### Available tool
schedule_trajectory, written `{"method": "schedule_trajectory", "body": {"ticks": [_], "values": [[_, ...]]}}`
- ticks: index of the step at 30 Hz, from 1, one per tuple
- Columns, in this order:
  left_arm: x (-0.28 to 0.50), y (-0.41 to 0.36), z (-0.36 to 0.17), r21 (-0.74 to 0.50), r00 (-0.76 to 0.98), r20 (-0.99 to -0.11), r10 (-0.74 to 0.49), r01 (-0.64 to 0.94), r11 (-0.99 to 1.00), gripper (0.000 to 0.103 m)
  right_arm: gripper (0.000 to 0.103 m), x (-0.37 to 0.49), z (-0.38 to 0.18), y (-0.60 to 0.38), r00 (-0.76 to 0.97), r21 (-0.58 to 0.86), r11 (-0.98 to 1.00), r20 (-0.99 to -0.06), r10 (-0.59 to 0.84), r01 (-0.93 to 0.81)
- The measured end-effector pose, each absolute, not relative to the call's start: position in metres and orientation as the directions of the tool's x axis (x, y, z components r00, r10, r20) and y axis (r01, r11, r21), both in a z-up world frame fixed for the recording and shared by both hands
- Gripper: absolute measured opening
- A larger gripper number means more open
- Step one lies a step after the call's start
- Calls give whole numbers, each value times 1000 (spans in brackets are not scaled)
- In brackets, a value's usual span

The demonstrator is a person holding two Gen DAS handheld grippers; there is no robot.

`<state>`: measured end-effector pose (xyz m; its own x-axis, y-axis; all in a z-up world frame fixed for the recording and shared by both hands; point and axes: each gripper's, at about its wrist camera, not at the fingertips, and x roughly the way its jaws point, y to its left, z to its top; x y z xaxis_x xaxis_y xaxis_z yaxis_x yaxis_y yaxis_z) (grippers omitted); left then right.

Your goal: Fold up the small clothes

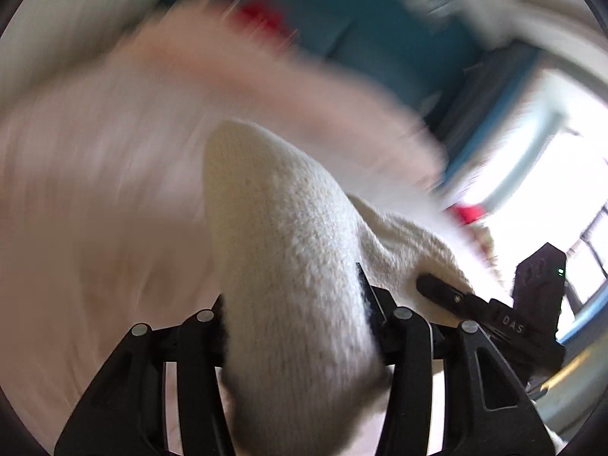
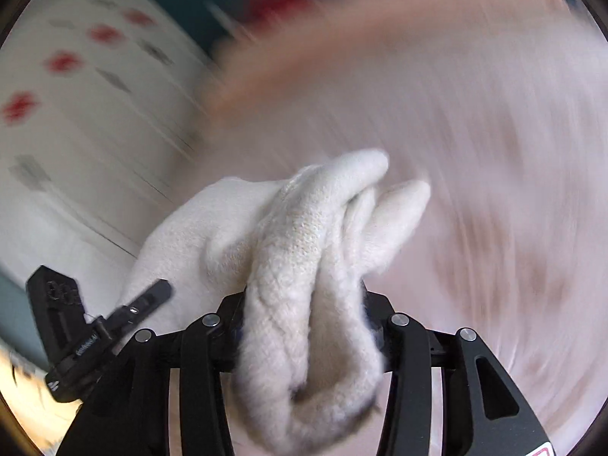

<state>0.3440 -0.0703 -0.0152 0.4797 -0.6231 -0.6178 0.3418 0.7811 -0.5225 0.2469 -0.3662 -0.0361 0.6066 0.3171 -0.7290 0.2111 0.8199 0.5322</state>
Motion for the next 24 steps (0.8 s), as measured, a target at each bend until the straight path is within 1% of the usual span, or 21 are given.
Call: {"method": "schedule_trajectory", "body": {"ticks": [1, 2, 3, 4, 5, 6, 8, 9, 11, 13, 14, 15, 16, 17, 18, 20, 22, 23, 24], "values": [[346, -67, -45, -526, 433, -679, -593, 277, 804, 47, 48, 236, -53, -369, 606, 550, 807, -723, 331, 216], [339, -51, -63, -577, 438, -646, -626, 257, 775, 52, 52, 216, -51, -373, 662, 580, 794, -669, 337, 182], [328, -40, -62, -605, 459, -599, -656, 278, 746, 56, 58, 204, -44, -375, 678, 565, 805, -665, 313, 182], [321, -33, -58, -597, 473, -589, -656, 293, 747, 57, 58, 194, -34, -377, 687, 537, 823, -670, 282, 185], [312, -24, -47, -566, 495, -597, -631, 296, 769, 64, 58, 185, -21, -378, 697, 511, 842, -668, 260, 176], [303, -19, -39, -545, 513, -603, -611, 294, 785, 69, 58, 180, -11, -378, 705, 498, 850, -664, 248, 170], [288, -13, -18, -508, 551, -587, -593, 319, 800, 72, 58, 176, 12, -375, 726, 481, 863, -648, 230, 156], [284, -16, -8, -480, 569, -595, -568, 316, 819, 72, 58, 178, 20, -372, 730, 477, 866, -643, 230, 147], [284, -26, 7, -474, 582, -589, -561, 314, 823, 72, 58, 188, 24, -366, 717, 460, 878, -657, 234, 135], [281, -43, 9, -486, 557, -590, -585, 333, 808, 71, 46, 206, 10, -363, 667, 426, 895, -705, 239, 130], [285, -51, 5, -467, 546, -609, -575, 338, 817, 69, 21, 216, -8, -357, 613, 387, 912, -756, 230, 136], [271, -55, -2, -422, 540, -646, -540, 336, 842, 61, 20, 226, -23, -351, 575, 363, 921, -788, 221, 144], [277, -60, -11, -366, 537, -690, -485, 320, 874, 54, 20, 226, -27, -350, 576, 357, 923, -789, 215, 146], [266, -64, -17, -336, 525, -722, -451, 304, 891, 44, 20, 224, -24, -349, 582, 355, 924, -785, 211, 143], [272, -60, -30, -327, 512, -743, -431, 285, 901, 45, 20, 221, -17, -347, 579, 355, 924, -787, 214, 141], [275, -51, -35, -341, 504, -749, -429, 261, 903, 45, 20, 212, 6, -338, 605, 340, 932, -771, 201, 125], [271, -44, -22, -337, 508, -753, -418, 248, 908, 45, 20, 202, 32, -326, 652, 312, 946, -735, 183, 86], [267, -41, -12, -343, 520, -741, -425, 251, 905, 43, 20, 200, 48, -322, 682, 294, 953, -711, 171, 68], [262, -37, 0, -361, 532, -720, -446, 261, 895, 43, 20, 201, 58, -320, 698, 297, 953, -694, 176, 55]]}}
